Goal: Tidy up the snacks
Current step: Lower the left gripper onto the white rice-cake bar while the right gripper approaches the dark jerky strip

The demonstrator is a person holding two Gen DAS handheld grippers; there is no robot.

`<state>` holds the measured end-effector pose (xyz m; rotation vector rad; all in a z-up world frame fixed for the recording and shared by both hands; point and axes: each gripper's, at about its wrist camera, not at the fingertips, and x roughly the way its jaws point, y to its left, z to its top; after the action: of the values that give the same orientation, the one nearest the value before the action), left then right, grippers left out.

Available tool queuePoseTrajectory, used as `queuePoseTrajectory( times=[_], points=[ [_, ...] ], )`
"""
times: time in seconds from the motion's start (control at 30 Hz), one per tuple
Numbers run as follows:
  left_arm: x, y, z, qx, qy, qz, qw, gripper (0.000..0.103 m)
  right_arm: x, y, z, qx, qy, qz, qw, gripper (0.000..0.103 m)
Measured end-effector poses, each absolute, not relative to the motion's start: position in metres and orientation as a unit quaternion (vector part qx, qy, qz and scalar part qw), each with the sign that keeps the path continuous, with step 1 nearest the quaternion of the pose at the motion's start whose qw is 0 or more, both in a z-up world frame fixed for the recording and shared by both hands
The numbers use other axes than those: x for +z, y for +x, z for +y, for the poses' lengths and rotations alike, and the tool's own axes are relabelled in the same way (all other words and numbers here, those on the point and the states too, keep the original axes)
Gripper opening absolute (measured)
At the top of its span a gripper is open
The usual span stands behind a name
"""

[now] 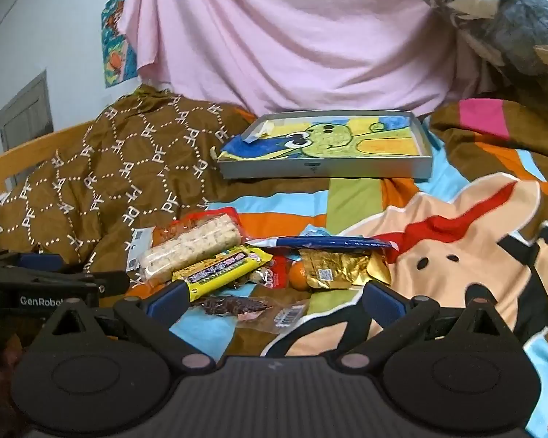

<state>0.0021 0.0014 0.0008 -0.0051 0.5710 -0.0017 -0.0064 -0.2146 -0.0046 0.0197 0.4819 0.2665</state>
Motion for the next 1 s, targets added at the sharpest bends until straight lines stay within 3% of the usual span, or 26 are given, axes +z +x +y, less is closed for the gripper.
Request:
queuePoseTrajectory(
  times=[0.23, 0.53, 0.63, 1.0],
  points=[
    [0.014, 0.030, 0.008, -0.033, 0.011, 0.293, 0.956, 0.102, 0.007, 0.025, -0.200, 0.188, -0.037, 0.300, 0.935, 0.103],
    [0.018, 0.065, 0.005, -0.097, 0.077, 0.307, 0.944, 0.102, 0.020, 0.053, -0.183, 0.208, -0.088, 0.310, 0.924, 0.103],
    [0.012, 0.071, 0.011, -0.110, 0.052, 0.330, 0.936, 0.102, 0.021, 0.060, -0.179, 0.210, -0.099, 0.309, 0.922, 0.103],
    [0.009, 0.083, 0.011, -0.094, 0.103, 0.284, 0.949, 0.102, 0.019, 0.075, -0.172, 0.217, -0.125, 0.318, 0.915, 0.103]
  ],
)
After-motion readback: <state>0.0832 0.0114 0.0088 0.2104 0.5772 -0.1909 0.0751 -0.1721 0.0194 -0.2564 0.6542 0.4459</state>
